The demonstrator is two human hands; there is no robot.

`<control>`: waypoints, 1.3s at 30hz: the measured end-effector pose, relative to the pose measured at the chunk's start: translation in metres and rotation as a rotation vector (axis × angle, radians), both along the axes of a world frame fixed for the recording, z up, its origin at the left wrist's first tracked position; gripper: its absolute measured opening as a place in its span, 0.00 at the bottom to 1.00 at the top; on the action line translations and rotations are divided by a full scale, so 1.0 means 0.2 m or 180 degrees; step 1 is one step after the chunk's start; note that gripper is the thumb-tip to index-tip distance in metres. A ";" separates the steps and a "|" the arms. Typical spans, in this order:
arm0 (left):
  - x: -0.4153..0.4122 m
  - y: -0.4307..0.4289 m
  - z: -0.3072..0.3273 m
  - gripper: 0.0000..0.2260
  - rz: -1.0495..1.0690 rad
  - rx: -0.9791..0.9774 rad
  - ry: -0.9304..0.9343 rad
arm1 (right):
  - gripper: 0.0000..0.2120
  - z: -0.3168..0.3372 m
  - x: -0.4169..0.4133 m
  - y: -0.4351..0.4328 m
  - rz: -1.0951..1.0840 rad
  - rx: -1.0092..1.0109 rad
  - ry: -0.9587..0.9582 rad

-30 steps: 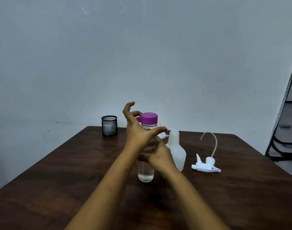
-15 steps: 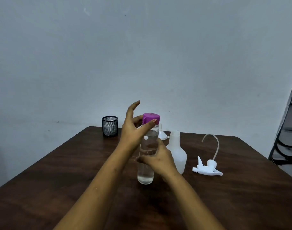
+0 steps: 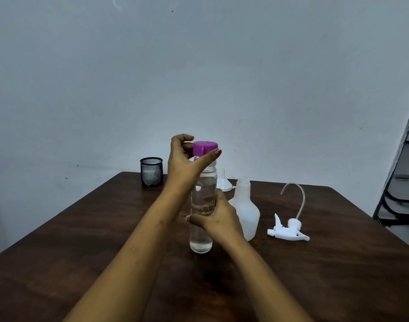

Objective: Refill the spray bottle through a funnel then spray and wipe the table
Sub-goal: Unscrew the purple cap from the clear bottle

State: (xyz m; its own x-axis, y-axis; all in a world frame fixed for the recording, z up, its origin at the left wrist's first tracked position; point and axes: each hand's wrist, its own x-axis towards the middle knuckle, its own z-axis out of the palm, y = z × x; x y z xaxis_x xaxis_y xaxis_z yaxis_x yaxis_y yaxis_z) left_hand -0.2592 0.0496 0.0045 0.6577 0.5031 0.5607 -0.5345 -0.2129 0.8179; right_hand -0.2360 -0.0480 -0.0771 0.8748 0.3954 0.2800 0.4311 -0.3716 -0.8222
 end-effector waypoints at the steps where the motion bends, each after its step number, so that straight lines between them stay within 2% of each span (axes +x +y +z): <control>1: -0.01 0.00 0.00 0.25 -0.0053 -0.0153 -0.0020 | 0.30 0.00 0.00 0.00 -0.0030 -0.0010 -0.0014; 5: -0.03 0.05 0.00 0.19 -0.0230 -0.1079 -0.0089 | 0.31 0.00 -0.01 0.01 -0.0114 0.0069 -0.0064; 9: -0.06 0.20 -0.07 0.20 0.0004 -0.1316 0.0078 | 0.32 0.05 0.03 0.05 0.0007 0.0149 0.0003; 13: -0.12 0.39 -0.14 0.20 0.0589 -0.0770 0.0561 | 0.29 0.14 0.08 0.17 0.0032 0.0192 -0.0231; 18: -0.21 0.62 -0.27 0.22 0.1472 0.0571 0.1551 | 0.29 0.16 0.15 0.37 0.0126 0.0337 -0.0149; 25: -0.30 0.78 -0.37 0.28 0.1385 0.1804 0.3046 | 0.27 0.08 0.19 0.60 0.0240 0.0347 -0.0066; 32: -0.29 0.82 -0.44 0.27 0.1017 0.2004 0.3515 | 0.28 0.06 0.25 0.74 0.0310 0.0432 -0.0076; 39: -0.29 0.85 -0.49 0.37 0.0751 0.1760 0.3441 | 0.32 0.03 0.30 0.77 0.0534 0.0266 -0.0319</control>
State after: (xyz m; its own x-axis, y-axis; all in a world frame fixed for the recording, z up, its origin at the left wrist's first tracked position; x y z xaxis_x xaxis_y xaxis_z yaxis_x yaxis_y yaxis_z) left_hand -0.3180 0.2196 -0.0940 0.8404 0.5406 -0.0390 0.4578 -0.6696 0.5848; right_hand -0.1751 0.1055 -0.0721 0.7648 0.5049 0.4001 0.5623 -0.2201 -0.7971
